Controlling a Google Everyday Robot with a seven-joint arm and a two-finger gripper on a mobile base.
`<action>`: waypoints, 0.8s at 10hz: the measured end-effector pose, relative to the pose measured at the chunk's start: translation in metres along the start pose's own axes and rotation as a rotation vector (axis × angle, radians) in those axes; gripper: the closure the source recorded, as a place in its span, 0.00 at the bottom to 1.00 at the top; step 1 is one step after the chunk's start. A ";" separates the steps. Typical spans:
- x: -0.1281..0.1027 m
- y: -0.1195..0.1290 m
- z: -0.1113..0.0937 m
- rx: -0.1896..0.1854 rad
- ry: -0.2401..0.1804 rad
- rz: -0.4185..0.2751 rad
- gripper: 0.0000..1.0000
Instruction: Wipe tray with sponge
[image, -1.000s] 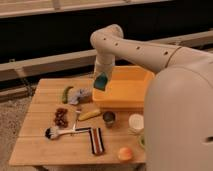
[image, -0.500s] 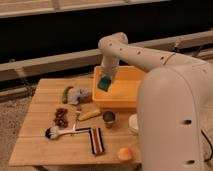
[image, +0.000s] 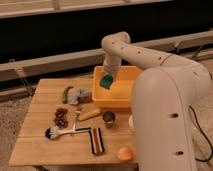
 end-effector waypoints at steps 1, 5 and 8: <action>0.000 0.000 0.000 -0.001 0.000 0.000 1.00; 0.000 0.001 0.000 -0.001 -0.001 0.000 1.00; 0.002 0.001 0.014 0.050 0.005 0.046 1.00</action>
